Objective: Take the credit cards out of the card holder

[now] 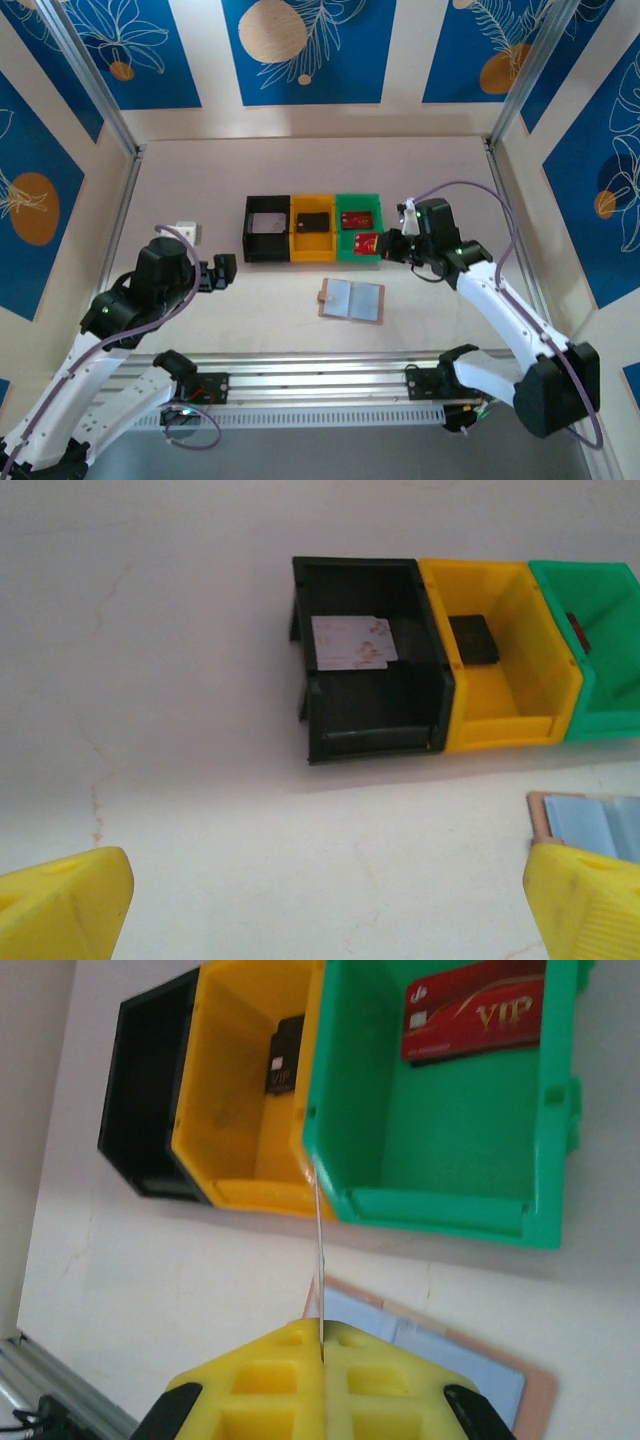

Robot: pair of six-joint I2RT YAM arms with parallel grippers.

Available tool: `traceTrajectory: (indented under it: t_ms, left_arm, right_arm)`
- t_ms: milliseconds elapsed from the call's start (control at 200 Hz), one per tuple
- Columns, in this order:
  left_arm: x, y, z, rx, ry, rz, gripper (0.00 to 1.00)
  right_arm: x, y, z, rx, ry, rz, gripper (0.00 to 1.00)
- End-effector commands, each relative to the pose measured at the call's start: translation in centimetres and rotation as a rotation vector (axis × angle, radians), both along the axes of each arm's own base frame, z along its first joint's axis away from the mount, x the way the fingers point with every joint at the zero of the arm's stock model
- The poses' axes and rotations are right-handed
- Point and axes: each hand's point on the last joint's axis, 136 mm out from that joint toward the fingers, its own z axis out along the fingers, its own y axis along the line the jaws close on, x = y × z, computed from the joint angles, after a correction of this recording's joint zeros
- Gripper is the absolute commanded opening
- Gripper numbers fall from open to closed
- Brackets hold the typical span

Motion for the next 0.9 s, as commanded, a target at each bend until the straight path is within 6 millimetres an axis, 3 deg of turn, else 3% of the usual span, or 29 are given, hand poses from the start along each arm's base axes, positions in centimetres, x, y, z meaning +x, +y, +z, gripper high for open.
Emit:
traceTrajectory:
  t_ms: [0,345,895]
  left_arm:
    - [0.1,1.5,0.0,0.029,-0.009,0.072,1.0]
    - [0.2,1.9,-0.6,0.064,0.019,0.091,1.0]
    - [0.0,3.1,0.3,0.081,-0.034,0.132,1.0]
  right_arm:
    - [1.8,0.0,0.2,-0.026,0.0,0.006,0.0]
    - [6.7,0.7,-1.9,-0.064,0.044,-0.006,0.0]
    - [11.0,2.1,-3.6,-0.075,0.078,-0.006,0.0]
